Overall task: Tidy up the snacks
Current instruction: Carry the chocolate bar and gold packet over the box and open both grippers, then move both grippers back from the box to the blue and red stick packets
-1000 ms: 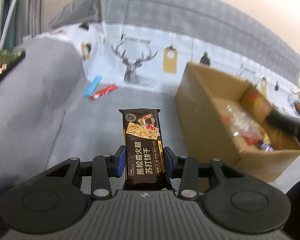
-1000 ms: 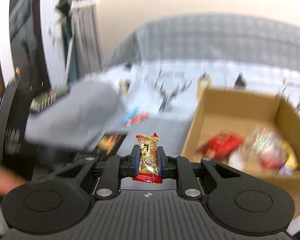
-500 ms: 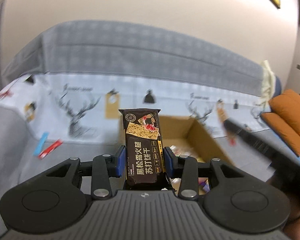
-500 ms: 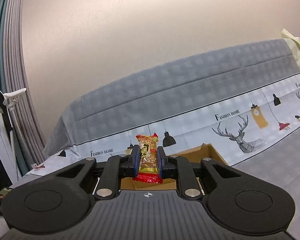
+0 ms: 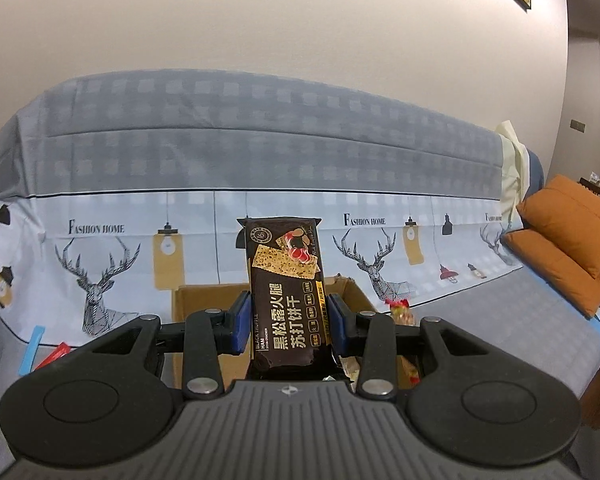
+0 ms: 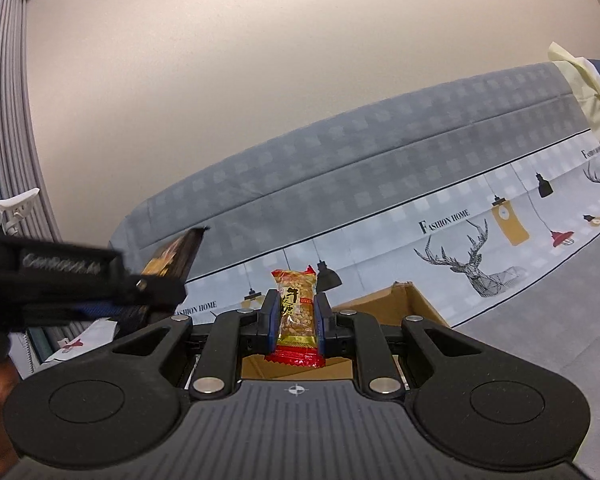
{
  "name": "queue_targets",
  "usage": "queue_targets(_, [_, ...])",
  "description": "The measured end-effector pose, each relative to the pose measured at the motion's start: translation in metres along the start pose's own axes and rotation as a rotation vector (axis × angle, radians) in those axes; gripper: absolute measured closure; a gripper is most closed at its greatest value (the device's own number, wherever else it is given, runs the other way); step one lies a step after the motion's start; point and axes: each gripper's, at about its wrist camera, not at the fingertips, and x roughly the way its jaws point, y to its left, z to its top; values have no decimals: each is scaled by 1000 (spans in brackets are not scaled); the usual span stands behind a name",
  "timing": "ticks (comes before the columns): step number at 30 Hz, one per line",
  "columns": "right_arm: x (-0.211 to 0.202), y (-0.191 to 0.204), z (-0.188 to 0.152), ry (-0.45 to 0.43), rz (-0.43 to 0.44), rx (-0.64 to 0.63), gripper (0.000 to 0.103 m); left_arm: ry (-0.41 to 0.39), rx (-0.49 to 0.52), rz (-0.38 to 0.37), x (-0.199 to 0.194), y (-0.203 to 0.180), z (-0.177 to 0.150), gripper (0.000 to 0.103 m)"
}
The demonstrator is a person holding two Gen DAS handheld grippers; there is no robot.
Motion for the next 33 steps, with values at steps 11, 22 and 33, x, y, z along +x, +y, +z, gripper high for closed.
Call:
queue_targets(11, [5, 2, -3, 10, -44, 8, 36, 9, -9, 29, 11, 12, 11, 34])
queue_targets(22, [11, 24, -13, 45, -39, -77, 30, -53, 115, 167, -43, 95, -68, 45])
queue_targets(33, [6, 59, -29, 42, -55, -170, 31, 13, -17, 271, -40, 205, -125, 58])
